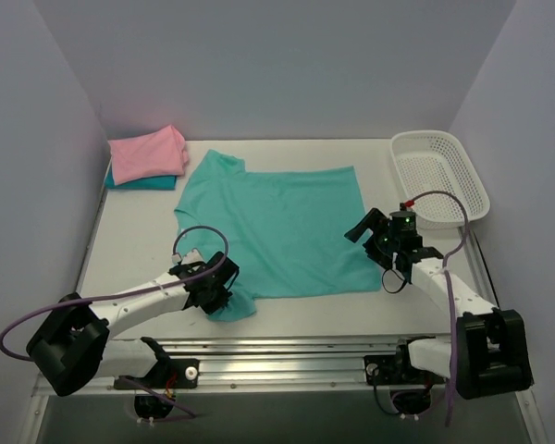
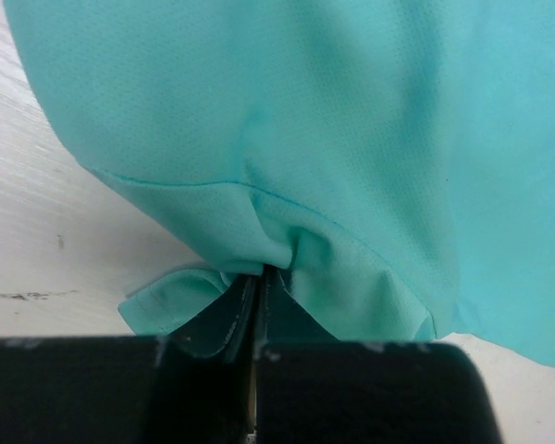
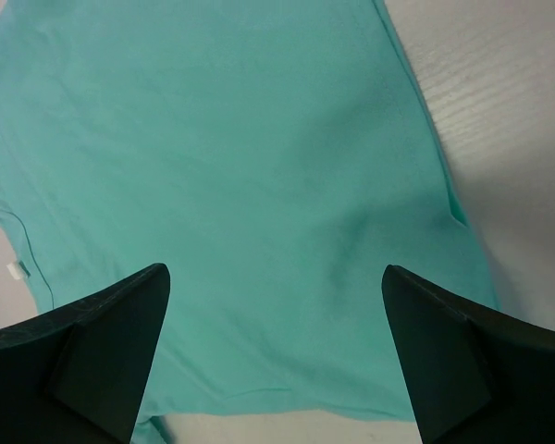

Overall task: Fold and stack the t-shirts
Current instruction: Flatten the tshirt out, then fold the tshirt

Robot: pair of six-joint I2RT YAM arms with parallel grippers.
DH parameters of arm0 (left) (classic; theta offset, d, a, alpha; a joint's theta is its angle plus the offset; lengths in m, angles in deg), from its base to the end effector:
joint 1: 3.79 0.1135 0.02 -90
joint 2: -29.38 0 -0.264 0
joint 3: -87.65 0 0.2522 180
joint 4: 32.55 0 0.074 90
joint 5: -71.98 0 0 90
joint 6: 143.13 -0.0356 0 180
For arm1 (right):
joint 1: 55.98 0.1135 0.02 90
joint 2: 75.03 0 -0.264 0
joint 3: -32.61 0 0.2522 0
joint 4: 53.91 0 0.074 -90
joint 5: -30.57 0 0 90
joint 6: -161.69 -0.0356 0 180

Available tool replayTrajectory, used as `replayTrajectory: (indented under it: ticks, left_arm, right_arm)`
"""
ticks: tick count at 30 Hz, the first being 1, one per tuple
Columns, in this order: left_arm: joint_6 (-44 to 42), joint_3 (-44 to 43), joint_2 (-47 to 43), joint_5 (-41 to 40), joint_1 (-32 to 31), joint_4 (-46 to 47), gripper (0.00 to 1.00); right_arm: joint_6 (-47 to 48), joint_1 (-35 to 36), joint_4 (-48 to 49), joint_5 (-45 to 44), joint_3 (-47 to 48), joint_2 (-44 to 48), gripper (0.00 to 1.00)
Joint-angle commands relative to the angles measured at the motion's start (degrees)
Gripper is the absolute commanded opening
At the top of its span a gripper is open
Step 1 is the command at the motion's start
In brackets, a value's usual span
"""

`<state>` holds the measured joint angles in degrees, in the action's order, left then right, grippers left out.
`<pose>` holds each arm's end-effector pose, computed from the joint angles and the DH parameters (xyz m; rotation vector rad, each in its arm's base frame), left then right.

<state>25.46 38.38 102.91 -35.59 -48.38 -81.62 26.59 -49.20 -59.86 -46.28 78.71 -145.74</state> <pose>0.1543 -0.1370 0.1596 -0.8579 2.5944 -0.1512 0.2529 0.0382 0.2024 0.5808 2.1094 0.7714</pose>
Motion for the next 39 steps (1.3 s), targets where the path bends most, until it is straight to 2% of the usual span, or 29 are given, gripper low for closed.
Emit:
replayTrajectory:
  ticks: [1,6,10,15,29,39]
  left_arm:
    - [-1.68,1.31,-2.43,-4.59,0.04,1.47,0.02]
    - [-4.23,2.81,-2.78,-4.50,0.21,7.87,0.02]
    - [-6.60,2.81,-2.26,-5.20,0.13,12.01,0.02]
    - [-8.36,3.16,-1.73,-5.82,0.13,16.31,0.02]
    - [-9.51,4.92,-2.78,-5.99,0.21,19.67,0.02]
    - [-9.24,5.71,-4.72,-6.61,0.21,19.05,0.02]
  right_arm:
    - [2.12,-0.19,-10.69,-5.32,1.76,6.72,0.95]
    - [2.48,-0.02,-19.22,-6.47,1.68,14.99,0.95]
    - [0.81,0.07,-20.03,-2.52,-1.92,16.66,0.95]
    - [-1.65,0.07,-19.59,-2.07,-5.18,18.07,0.95]
    - [-4.56,0.24,-23.46,-4.62,-11.33,21.23,0.95]
    - [-5.52,0.42,-16.35,-6.82,-14.14,17.90,0.93]
